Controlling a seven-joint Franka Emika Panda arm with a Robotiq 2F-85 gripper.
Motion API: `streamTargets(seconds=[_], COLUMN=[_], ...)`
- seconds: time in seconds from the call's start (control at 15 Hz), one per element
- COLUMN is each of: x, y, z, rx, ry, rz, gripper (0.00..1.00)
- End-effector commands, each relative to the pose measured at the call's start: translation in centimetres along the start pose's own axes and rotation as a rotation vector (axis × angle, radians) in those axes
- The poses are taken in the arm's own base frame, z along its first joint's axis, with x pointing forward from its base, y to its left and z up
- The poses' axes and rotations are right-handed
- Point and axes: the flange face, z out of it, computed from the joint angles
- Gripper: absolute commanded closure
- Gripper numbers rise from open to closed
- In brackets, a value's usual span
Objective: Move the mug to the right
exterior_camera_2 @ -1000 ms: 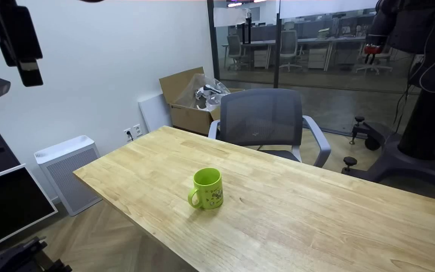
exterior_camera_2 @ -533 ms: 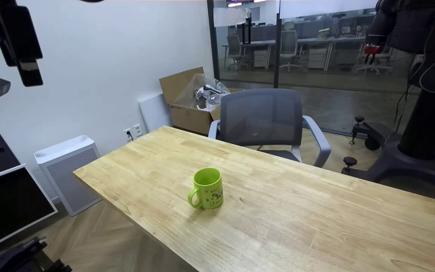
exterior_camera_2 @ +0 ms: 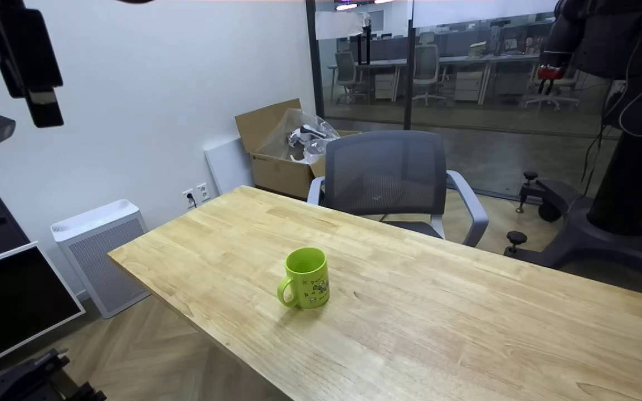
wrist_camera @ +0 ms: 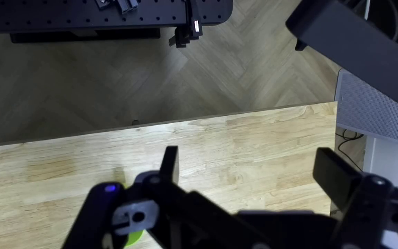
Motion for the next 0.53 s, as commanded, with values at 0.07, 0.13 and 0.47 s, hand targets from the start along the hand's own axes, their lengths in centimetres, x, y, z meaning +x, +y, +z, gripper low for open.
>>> streamTargets(seconds=[0.07, 0.13, 0.47], x=[0.4, 0.8, 4.2], y=[0.2, 0.6, 3.4], z=[-0.1, 0.0, 0.3], rx=[0.002, 0.007, 0.012], ry=[-0.001, -0.002, 0.047], rz=[0.005, 0.006, 0.036], gripper=[0.00, 0.00, 0.00])
